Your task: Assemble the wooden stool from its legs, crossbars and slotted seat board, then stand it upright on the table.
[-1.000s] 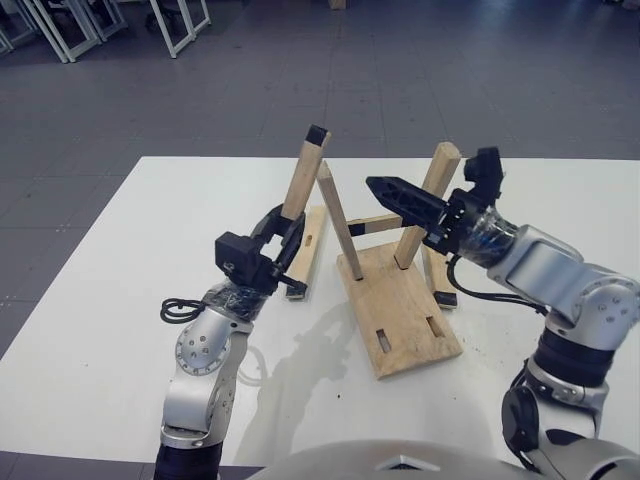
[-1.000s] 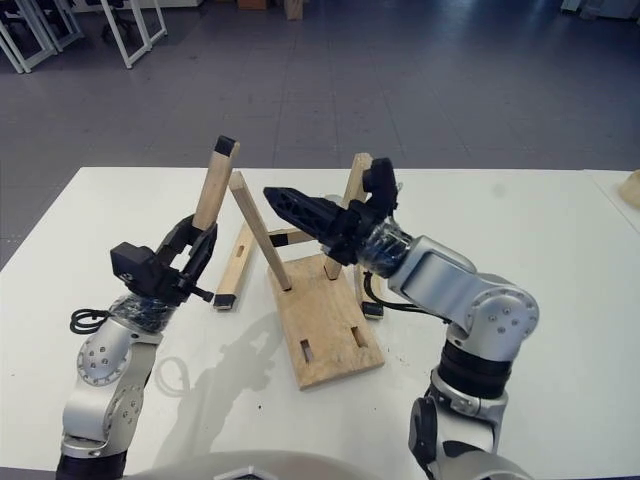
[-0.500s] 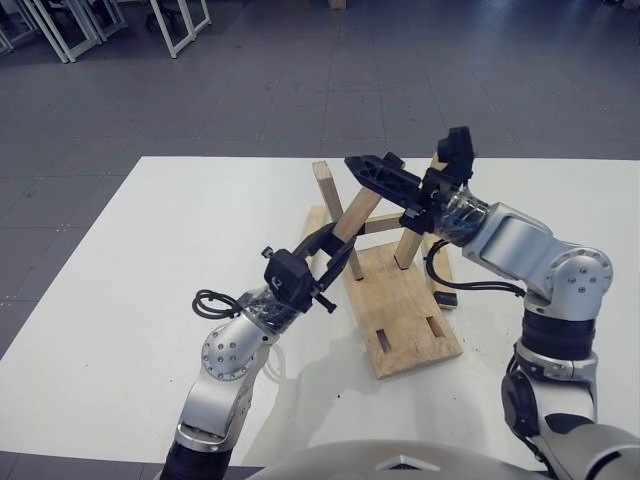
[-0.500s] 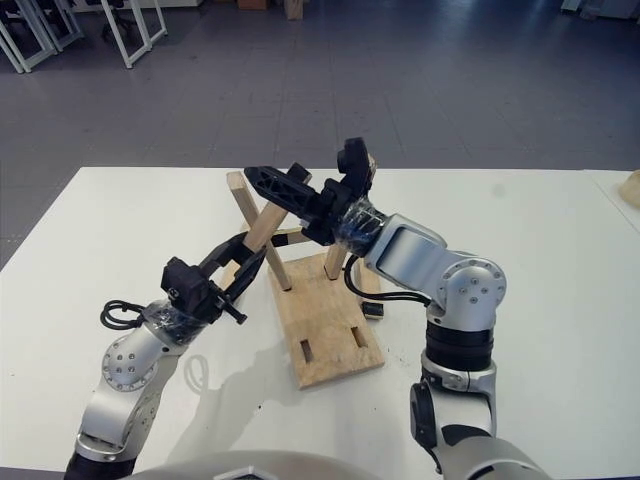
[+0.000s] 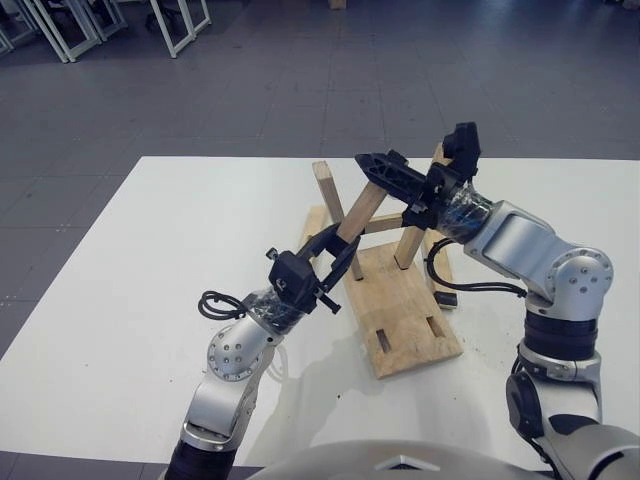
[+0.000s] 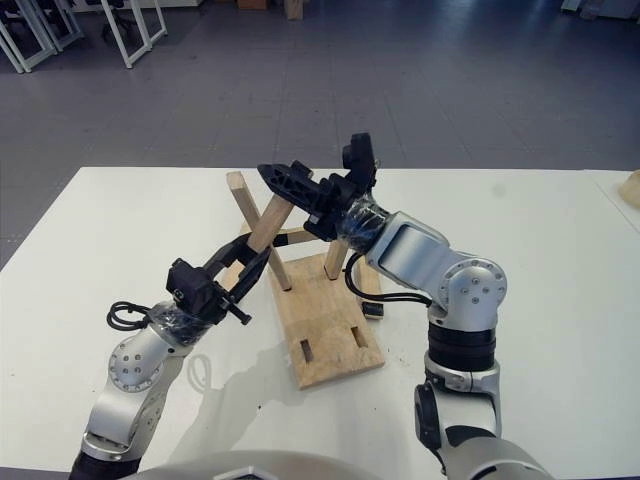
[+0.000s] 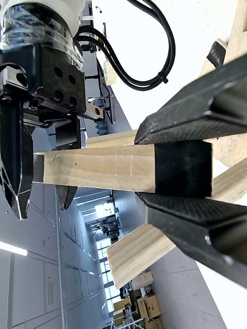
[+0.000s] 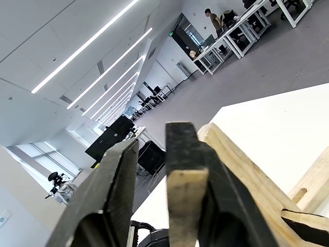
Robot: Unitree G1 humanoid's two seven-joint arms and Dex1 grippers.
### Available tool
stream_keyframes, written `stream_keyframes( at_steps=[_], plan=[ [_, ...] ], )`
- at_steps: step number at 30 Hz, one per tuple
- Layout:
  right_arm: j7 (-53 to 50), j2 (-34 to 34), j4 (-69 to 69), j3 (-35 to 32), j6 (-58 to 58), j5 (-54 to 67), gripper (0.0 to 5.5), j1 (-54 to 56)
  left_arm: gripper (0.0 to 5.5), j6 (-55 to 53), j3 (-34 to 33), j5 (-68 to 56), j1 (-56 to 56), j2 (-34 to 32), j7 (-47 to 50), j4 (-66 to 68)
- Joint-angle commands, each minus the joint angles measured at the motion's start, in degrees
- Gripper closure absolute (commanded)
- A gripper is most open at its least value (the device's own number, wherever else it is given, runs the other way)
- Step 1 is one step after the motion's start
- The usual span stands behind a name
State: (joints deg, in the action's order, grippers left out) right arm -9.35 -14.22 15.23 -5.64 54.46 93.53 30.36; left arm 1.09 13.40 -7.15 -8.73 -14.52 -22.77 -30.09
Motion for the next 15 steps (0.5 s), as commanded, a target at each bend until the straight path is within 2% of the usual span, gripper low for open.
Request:
stream_keyframes(
  at_steps=[1,3,6,7,12,15],
  plan=[
    [0.15,0.25,0.43,0.71,-0.81,1.84,4.66,1.03,4.17,-0.94,0.91,1.03,0.27,-0.34,-0.24,0.78],
    [0.15,0.07,0.4,0.76,-0.89,1.81,4.96,1.13,4.17,-1.11,1.05,0.85,0.33,-0.3,-0.18,0.82],
    [0.09,-0.11,0.29,0.88,-1.09,1.52,5.0,1.3,4.17,-1.99,1.23,-2.06,0.21,0.08,-0.91,0.07],
    [0.12,-0.17,0.22,0.88,-1.16,1.24,5.0,1.33,3.79,-2.4,1.41,-3.33,0.27,-0.09,-1.64,-0.38],
    [0.77,-1.63,0.09,0.27,-1.24,-0.96,5.1,0.91,2.84,-4.89,1.74,-5.92,-0.5,-1.84,-4.12,-0.18],
    [1.6,-6.7,2.29,-2.31,0.01,-0.96,5.1,-1.53,2.23,-5.81,1.23,-6.15,-1.51,-4.72,-6.8,2.64]
  ],
)
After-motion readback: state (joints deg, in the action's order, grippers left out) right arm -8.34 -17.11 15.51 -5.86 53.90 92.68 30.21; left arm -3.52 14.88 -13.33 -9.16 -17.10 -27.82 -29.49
